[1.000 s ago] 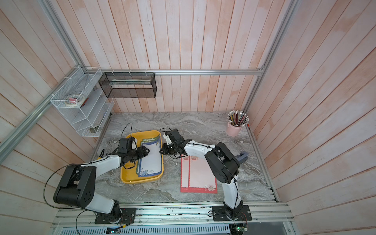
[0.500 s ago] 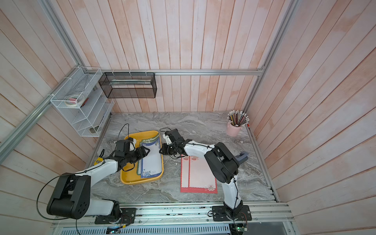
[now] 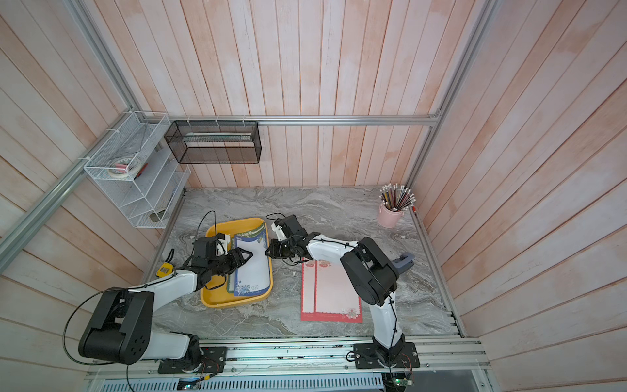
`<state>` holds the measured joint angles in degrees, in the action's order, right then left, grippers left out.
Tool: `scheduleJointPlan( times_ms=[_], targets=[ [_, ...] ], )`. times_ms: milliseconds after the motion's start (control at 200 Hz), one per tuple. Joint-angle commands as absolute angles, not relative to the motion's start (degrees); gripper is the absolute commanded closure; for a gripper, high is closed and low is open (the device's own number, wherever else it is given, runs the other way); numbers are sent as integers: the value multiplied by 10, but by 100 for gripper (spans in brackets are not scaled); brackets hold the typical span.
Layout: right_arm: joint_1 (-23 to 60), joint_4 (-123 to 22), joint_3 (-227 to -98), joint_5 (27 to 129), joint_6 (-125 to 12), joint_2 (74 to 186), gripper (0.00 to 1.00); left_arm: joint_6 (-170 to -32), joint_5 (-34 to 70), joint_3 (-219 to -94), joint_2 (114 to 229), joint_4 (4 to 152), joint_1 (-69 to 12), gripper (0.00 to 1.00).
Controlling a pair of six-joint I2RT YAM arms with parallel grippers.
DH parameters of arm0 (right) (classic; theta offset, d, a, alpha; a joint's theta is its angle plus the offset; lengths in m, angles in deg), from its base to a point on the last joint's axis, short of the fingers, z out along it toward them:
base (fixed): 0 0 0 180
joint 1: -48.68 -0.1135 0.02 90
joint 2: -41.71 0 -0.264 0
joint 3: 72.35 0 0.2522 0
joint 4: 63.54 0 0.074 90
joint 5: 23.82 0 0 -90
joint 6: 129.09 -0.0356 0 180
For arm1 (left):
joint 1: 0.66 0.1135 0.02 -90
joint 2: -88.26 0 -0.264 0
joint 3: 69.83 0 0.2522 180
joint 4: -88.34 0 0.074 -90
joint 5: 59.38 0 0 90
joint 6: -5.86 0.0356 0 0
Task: Take out the stationery paper from the storage box
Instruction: Pick up the stationery paper from the storage box.
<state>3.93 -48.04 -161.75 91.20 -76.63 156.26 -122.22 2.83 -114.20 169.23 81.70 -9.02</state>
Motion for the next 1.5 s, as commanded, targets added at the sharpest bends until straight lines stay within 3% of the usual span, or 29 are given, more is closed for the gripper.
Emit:
scheduleJointPlan(
  times_ms=[0, 150, 265, 325, 415, 520, 700, 1080, 1255, 1495],
  targets=[
    [40, -475, -1610, 915, -765, 1580, 81, -1219, 12, -1134, 1700, 840, -87, 41],
    [40, -474, -1612, 914, -765, 1578, 77, -1209, 27, -1143, 1694, 823, -88, 48],
    [40, -474, -1613, 914, -766, 1576, 73, -1198, 38, -1147, 1683, 808, -88, 63],
    [40, -472, -1615, 913, -765, 1572, 65, -1193, 44, -1148, 1675, 800, -87, 73],
    [39, -468, -1619, 906, -761, 1566, 53, -1189, 51, -1152, 1662, 787, -87, 80],
    [39, -458, -1627, 892, -755, 1556, 47, -1183, 54, -1161, 1643, 771, -87, 91],
    [39, -435, -1646, 867, -742, 1530, 39, -1168, 66, -1199, 1601, 721, -87, 100],
    [39, -467, -1602, 775, -685, 1354, 27, -1077, 48, -1349, 1505, 599, -88, 100],
    [40, -606, -1486, 752, -625, 1208, 25, -1002, -2, -1421, 1471, 601, -89, 100],
    [40, -892, -1268, 783, -534, 1023, 25, -941, -193, -1408, 1388, 747, -90, 100]
  ],
)
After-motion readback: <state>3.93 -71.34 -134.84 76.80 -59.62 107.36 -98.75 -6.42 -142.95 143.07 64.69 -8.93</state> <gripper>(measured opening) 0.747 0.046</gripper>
